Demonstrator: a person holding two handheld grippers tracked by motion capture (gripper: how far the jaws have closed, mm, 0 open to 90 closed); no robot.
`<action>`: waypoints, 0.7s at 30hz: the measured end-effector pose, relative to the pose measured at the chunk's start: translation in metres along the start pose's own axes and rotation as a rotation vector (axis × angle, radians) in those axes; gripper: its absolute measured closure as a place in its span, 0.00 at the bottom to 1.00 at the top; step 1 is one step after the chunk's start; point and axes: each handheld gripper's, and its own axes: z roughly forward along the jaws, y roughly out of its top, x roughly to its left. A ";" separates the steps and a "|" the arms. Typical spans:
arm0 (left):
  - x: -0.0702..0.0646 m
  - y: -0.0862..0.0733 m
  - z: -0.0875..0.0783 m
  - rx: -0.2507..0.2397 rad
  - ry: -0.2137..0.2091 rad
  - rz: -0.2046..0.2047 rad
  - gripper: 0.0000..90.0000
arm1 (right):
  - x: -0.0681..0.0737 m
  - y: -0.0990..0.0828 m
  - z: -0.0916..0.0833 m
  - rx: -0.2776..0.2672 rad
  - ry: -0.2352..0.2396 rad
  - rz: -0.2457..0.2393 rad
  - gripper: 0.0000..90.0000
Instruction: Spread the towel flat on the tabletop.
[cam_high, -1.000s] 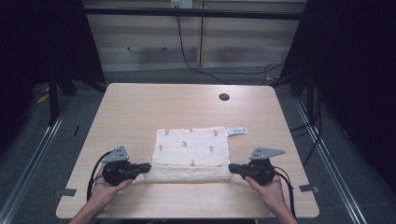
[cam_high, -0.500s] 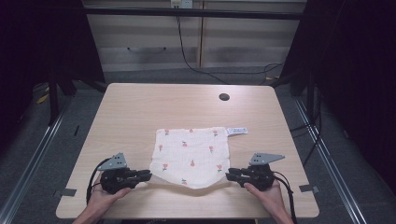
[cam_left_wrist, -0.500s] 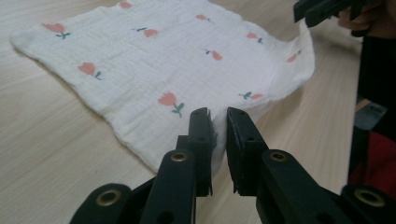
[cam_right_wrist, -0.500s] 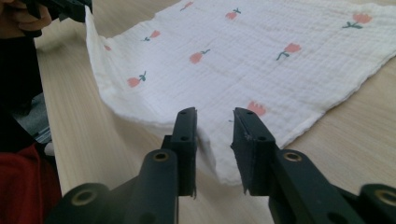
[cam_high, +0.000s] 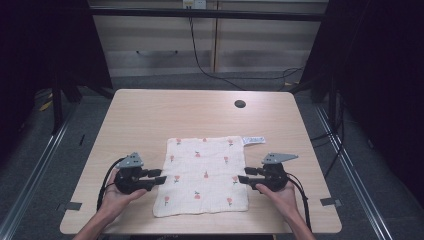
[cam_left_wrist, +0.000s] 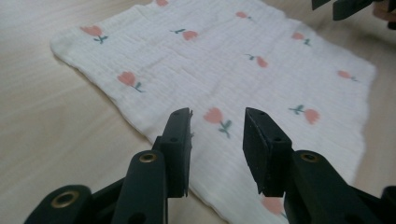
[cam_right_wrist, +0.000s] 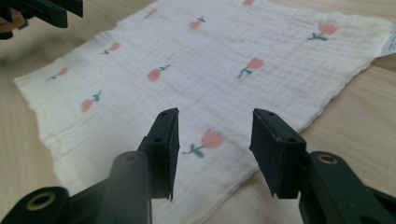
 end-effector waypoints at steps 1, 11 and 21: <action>0.002 0.003 0.004 0.001 0.007 -0.002 0.69 | -0.002 0.001 0.004 0.010 -0.005 0.003 0.57; 0.024 0.019 0.046 0.040 0.042 -0.040 0.70 | -0.022 0.015 0.038 0.058 -0.045 0.017 0.62; 0.032 0.008 0.052 0.051 0.034 -0.024 0.71 | -0.021 0.012 0.046 0.064 -0.104 -0.012 0.81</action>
